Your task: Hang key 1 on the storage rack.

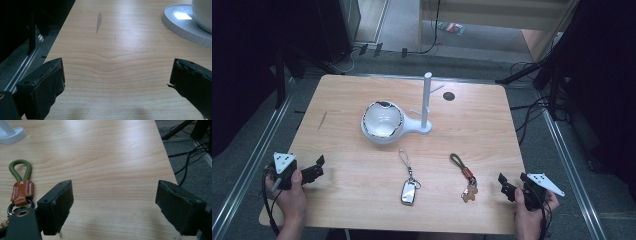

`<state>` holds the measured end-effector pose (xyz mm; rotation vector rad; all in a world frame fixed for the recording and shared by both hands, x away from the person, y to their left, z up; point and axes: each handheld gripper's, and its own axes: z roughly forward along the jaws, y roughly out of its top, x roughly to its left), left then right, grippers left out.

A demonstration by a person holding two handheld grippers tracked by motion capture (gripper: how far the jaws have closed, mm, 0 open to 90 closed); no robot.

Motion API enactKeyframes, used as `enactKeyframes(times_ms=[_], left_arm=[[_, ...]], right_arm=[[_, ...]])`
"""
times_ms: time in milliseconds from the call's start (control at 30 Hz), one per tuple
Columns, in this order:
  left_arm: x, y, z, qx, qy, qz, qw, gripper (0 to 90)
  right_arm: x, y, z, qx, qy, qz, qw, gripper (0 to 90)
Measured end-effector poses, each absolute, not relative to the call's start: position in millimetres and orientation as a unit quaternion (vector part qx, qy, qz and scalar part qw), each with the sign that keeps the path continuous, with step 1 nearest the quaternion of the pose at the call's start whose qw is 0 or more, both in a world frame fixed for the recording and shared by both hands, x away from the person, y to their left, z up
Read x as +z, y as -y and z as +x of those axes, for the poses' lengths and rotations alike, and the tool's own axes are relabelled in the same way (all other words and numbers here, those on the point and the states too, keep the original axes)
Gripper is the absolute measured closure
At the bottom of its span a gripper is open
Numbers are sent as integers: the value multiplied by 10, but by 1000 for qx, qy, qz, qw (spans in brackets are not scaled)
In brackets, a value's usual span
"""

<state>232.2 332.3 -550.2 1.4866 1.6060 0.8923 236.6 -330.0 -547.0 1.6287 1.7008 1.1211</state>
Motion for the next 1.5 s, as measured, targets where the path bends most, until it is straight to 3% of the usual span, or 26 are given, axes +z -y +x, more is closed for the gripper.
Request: enactKeyframes(times_ms=[600, 767, 1000, 1167, 1367, 1500], left_arm=[[-5502, -3334, 2298, 369, -640, 559, 375, 0], [-5500, -3282, 2287, 394, -632, 559, 364, 0], [-5501, -3299, 2303, 387, -642, 554, 363, 0], [-5501, -3270, 2327, 380, -630, 577, 355, 0], [-5501, -3285, 2343, 368, -632, 582, 356, 0], [-5500, -3278, 2341, 367, -631, 584, 355, 0]], right_arm=[[-5273, 3354, 2369, 394, -653, 595, 254, 226], [-5160, 3339, 2388, 356, -694, 583, 226, 224], [-5070, 3282, 2414, 334, -716, 581, 197, 223], [-4939, 3179, 2460, 296, -742, 572, 185, 223], [-4769, 3067, 2574, 247, -776, 566, 123, 199], [-4680, 2976, 2624, 214, -800, 549, 108, 181]])
